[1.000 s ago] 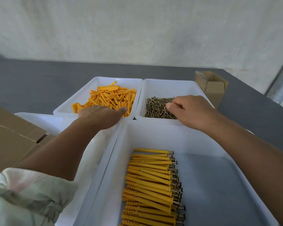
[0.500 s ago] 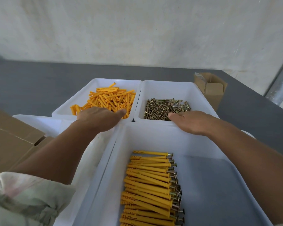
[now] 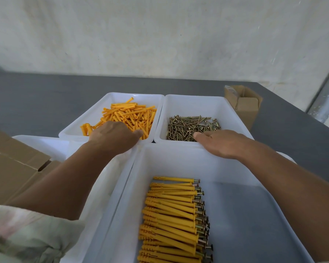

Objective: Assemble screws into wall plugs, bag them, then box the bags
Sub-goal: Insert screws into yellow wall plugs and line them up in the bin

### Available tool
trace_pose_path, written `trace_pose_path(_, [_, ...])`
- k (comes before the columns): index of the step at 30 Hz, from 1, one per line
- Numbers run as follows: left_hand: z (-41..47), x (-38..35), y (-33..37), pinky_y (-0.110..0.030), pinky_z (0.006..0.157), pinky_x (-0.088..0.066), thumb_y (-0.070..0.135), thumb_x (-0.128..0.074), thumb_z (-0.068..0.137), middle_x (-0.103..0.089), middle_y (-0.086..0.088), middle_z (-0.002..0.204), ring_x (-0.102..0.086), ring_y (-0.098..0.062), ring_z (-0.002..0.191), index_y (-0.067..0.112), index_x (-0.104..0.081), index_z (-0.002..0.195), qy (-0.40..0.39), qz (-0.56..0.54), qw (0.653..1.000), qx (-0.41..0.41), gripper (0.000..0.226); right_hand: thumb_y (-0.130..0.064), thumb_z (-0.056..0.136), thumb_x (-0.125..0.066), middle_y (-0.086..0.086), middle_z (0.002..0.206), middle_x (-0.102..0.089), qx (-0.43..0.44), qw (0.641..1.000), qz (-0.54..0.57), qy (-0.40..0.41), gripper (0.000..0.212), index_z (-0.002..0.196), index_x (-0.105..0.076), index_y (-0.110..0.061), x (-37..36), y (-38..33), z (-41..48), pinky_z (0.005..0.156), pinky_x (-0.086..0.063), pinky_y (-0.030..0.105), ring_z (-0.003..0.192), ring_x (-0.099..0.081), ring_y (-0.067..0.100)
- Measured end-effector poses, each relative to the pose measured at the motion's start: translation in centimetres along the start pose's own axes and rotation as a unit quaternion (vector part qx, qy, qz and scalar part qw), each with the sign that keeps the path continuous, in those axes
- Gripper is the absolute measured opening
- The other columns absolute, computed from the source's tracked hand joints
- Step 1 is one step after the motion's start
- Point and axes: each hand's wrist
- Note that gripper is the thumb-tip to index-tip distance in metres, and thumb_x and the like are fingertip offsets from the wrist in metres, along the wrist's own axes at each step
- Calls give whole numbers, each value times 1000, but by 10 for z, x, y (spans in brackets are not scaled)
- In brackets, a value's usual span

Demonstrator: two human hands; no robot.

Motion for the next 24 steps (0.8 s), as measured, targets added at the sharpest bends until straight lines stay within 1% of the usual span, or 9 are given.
trace_pose_path(6, [-1,6,1,-32,65,-36,56,-37,95,-53,-5,70,-46,-15,65,12,-52,61,-21,2,999,-30,58,-63,99,-10,2,148,-47,10,1000,7,17,59,141,-46,-42,-1,-1,-3,100,-36,42,134,-42,27])
trace_pose_path(10, [-7,12,3,-30,60,-36,49,-40,95,-59,-3,80,-49,-13,71,13,-65,78,-40,-21,998,-36,47,-63,99,-10,4,140,-54,9,999,-2,40,62,136,-53,-37,-2,-3,-4,92,-39,40,125,-48,27])
trace_pose_path(12, [-11,18,5,-29,63,-38,43,-41,94,-61,-4,86,-52,-16,77,13,-68,87,-47,-28,997,-47,41,-62,99,-12,4,126,-59,13,999,-1,49,62,127,-60,-34,-2,-3,-6,86,-41,38,111,-52,25])
trace_pose_path(14, [-15,22,10,-30,65,-38,35,-39,95,-60,-4,84,-53,-20,81,10,-65,88,-56,-11,996,-67,37,-61,100,-13,-2,100,-60,22,998,3,55,58,100,-65,-33,-3,-3,-8,80,-41,36,98,-53,22])
trace_pose_path(15, [-16,23,12,-30,67,-38,34,-39,95,-59,-3,82,-54,-21,81,9,-63,87,-52,-6,996,-72,36,-59,100,-15,-5,88,-57,26,998,7,62,54,84,-60,-33,-3,-3,-8,76,-41,35,94,-54,21])
trace_pose_path(17, [-19,25,15,-32,69,-40,36,-40,94,-55,-1,76,-53,-22,80,11,-62,87,-45,-24,997,-57,34,-56,101,-22,-5,77,-52,31,996,23,84,49,68,-47,-30,-4,-3,-8,65,-37,31,80,-54,17])
trace_pose_path(19, [-21,27,17,-34,71,-42,34,-41,94,-59,-4,83,-54,-23,82,9,-66,94,-46,-30,997,-53,35,-51,102,-28,-3,72,-52,37,993,36,103,48,65,-45,-26,-4,-3,-8,58,-33,30,70,-50,14])
trace_pose_path(22, [-22,30,18,-37,81,-50,27,-42,94,-67,-9,103,-60,-27,94,10,-69,104,-52,-36,996,-61,34,-42,102,-35,-1,70,-51,47,991,45,116,45,64,-47,-20,-1,-3,-8,55,-31,30,67,-47,14])
trace_pose_path(24, [-23,33,20,-33,82,-51,22,-42,94,-67,-6,109,-60,-25,99,13,-70,109,-57,-40,995,-76,33,-37,101,-40,-1,68,-51,52,990,55,121,42,64,-48,-16,1,-3,-9,54,-30,30,64,-46,13])
Point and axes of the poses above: each hand's wrist, its own z-axis towards the middle knuckle, its own x-axis out of the back of the hand, y = z × x
